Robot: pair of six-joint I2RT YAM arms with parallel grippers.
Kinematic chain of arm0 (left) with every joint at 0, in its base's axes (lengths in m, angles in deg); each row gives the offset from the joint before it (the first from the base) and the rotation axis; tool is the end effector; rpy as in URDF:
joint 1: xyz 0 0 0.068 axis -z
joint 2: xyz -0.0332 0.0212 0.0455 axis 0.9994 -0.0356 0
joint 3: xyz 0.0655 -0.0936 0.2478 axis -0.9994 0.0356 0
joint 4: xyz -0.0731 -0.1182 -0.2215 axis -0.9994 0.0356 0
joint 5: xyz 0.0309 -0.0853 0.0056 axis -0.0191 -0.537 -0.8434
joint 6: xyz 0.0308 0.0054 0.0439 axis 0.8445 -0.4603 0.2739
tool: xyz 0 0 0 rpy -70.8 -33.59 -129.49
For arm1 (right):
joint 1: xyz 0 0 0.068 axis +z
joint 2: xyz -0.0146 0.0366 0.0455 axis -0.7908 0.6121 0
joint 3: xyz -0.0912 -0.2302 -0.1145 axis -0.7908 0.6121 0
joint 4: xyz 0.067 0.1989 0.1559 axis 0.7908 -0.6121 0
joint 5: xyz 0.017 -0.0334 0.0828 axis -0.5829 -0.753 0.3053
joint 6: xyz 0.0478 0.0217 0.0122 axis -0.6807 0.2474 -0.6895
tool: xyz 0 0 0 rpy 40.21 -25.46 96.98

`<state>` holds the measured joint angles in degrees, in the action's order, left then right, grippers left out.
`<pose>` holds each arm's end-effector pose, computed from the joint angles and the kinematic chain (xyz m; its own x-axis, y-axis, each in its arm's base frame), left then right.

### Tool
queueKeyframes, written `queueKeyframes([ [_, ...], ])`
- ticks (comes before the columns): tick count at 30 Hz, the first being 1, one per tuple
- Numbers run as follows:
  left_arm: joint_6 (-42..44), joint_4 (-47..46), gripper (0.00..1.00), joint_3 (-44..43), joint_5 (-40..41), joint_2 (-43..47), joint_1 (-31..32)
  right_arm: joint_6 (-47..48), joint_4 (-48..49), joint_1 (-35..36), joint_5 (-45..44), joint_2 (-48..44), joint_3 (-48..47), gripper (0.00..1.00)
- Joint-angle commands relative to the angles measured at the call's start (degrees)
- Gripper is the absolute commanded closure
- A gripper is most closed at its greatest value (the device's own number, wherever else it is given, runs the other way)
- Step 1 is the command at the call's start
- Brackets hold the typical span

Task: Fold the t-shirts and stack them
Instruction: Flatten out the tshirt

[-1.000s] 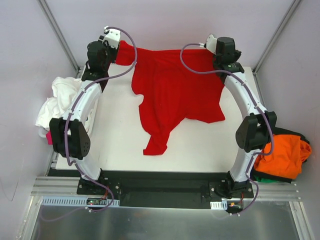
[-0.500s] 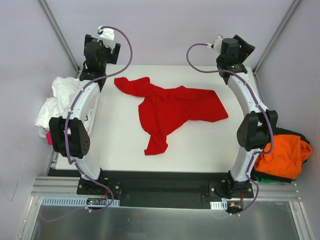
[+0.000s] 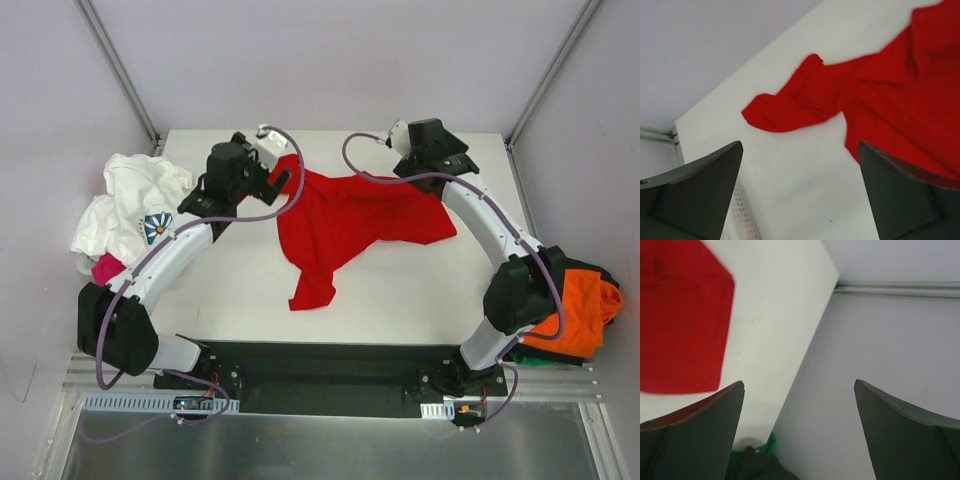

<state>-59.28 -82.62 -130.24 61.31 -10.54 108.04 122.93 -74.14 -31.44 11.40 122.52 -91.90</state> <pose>0.3157 -0.1140 0.3593 -0.0228 0.4468 -0.8943 0.3524 0.8408 0.4110 0.3705 0.1207 0.3528 -0.3441 -0.9271 -0.1489 -0.3854 0.2841 -0.8779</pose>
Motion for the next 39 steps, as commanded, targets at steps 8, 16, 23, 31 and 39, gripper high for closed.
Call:
queueKeyframes([
  [8,7.5,20.5,0.01,21.9,-11.2,18.8,7.8,-8.8,-13.6,0.4,10.1,-7.0,19.7,0.09],
  [16,3.3,21.7,0.01,21.4,-12.9,14.1,13.7,-11.1,-13.3,1.4,10.1,-3.7,19.2,0.13],
  [23,3.7,19.8,0.01,17.9,-12.0,4.2,14.8,-11.2,-13.4,1.6,9.5,-3.5,18.6,0.14],
  [31,5.7,13.5,0.01,13.0,-8.5,-5.3,14.5,-11.4,-12.7,1.8,10.0,-4.6,20.3,0.16],
  [39,5.5,10.5,0.01,8.1,-7.2,-13.7,13.1,-11.3,-11.7,1.7,10.3,-5.2,22.1,0.17],
])
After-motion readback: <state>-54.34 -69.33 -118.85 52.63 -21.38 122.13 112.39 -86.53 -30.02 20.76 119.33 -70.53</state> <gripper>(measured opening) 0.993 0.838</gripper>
